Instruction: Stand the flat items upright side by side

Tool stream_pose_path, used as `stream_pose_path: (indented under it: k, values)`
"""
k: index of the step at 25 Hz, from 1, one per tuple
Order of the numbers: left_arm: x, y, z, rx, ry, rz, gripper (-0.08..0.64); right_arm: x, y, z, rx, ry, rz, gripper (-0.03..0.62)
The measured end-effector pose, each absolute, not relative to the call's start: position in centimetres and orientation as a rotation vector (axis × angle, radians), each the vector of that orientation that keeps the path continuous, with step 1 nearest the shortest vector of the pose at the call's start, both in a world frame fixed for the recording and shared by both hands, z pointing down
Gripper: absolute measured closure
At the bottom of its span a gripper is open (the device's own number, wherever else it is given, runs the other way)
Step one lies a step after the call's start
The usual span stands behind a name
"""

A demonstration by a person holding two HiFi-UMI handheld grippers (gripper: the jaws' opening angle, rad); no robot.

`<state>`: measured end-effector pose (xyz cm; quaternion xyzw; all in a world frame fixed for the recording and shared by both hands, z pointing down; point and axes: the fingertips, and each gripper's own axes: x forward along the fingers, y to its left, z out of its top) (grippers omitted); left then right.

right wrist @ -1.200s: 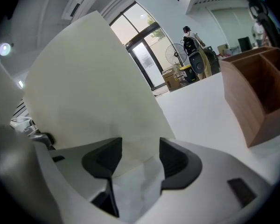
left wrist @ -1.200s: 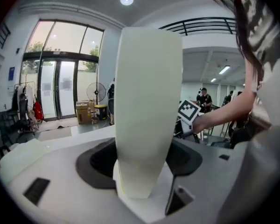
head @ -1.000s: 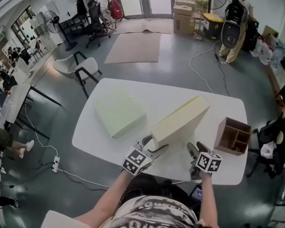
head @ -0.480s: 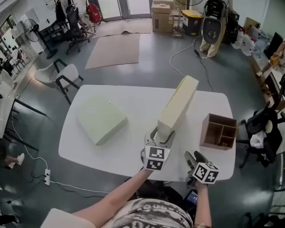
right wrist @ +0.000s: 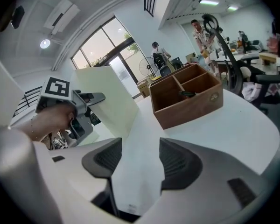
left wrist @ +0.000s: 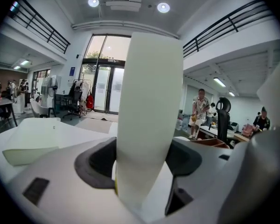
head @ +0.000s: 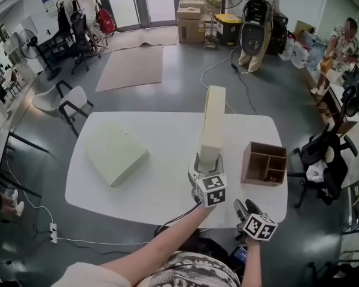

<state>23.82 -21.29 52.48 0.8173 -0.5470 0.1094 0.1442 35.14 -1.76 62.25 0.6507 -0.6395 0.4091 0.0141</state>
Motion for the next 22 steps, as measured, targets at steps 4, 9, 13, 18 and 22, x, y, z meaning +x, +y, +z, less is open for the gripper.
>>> stream_pose_path:
  k: [4,9,13,18,22]
  values:
    - [24.2,-21.9,52.3,2.334,-1.594,0.304,0.253,35.3,-1.0,62.2,2.048,-1.974,1.282,0.337]
    - [24.7,-22.0,52.8,2.350,-1.517,0.300,0.239,35.2,-0.9,62.3,2.059,-1.972,1.286,0.337]
    - [24.8,-22.1,53.5,2.350,-1.412,0.294,0.216,34.5,-1.2,62.2,2.041,-1.991,1.278,0.337]
    - [24.1,-21.4,54.3,2.380,-1.303,0.280,0.206,33.6,-1.9,62.3,2.000,-2.023,1.259,0.337]
    - [22.7,-20.0,54.8,2.445,-1.205,0.285,0.207,32.0,-2.7,62.4,1.949,-2.067,1.249,0.337]
